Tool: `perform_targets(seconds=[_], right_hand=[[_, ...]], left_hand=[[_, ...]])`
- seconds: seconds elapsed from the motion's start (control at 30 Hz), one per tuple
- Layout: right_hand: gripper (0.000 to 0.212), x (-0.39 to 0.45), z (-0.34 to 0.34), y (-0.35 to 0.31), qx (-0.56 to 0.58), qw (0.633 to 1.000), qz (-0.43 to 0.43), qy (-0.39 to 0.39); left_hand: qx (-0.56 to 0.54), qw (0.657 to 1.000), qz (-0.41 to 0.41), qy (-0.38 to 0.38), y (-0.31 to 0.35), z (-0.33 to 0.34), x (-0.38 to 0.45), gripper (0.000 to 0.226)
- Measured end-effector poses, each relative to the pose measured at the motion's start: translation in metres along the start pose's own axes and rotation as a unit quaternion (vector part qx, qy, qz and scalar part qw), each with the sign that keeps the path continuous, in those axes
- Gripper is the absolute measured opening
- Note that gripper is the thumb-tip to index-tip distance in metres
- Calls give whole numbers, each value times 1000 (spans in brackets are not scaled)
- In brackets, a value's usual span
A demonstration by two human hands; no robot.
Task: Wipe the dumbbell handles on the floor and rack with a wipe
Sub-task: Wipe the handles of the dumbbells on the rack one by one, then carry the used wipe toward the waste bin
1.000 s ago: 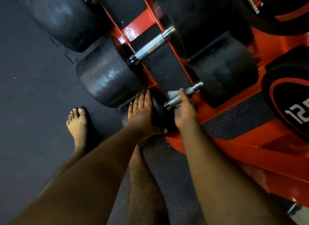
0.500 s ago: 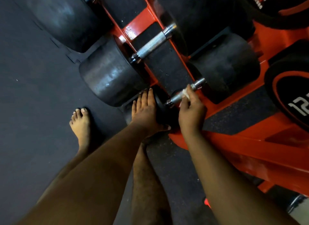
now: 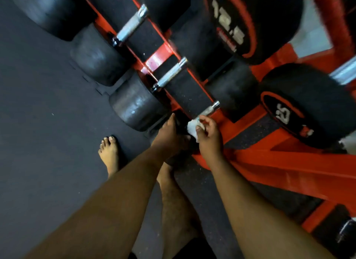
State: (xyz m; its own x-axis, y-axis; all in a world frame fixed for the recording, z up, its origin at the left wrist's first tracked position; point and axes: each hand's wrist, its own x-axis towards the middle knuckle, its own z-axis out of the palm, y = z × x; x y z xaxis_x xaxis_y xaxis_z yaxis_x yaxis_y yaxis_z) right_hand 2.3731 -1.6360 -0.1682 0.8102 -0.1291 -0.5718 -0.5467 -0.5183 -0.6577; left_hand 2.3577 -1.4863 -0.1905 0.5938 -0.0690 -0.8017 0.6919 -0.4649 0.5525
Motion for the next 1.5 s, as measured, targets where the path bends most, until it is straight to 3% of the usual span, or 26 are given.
perform_targets(seconds=[0.17,0.3,0.53,0.77,0.9,1.0,1.23,1.3,1.4,1.5], right_hand=[[29,-61,-31,-97,179,981,69,15],[28,-121,-68,-159,223,974,52,0],[32,-217,-137,-228,284,958,0,48],[19,-279,-196,-266,296,941,-53,153],[30,-314,-205,-288,224,947,-96,208],[17,-351,-213,-305,223,922,-98,301],[14,-433,-237,-306,207,847,-36,488],[14,-462,-244,-301,198,832,-30,518],[17,-502,-255,-292,176,822,-29,540],[18,-550,-268,-271,193,797,-22,572]], left_hand=[[-96,995,28,9,68,-47,-91,100],[-95,992,77,10,117,-94,-168,38],[-124,985,121,25,195,-130,-287,6],[-115,972,204,-31,256,-137,-353,8],[-43,950,293,-101,293,-146,-381,7],[-33,930,330,-161,318,-153,-411,5],[49,879,403,-250,335,-129,-469,9],[76,860,422,-278,338,-110,-491,1],[120,820,468,-307,346,-78,-525,16],[214,754,543,-302,353,-38,-559,12]])
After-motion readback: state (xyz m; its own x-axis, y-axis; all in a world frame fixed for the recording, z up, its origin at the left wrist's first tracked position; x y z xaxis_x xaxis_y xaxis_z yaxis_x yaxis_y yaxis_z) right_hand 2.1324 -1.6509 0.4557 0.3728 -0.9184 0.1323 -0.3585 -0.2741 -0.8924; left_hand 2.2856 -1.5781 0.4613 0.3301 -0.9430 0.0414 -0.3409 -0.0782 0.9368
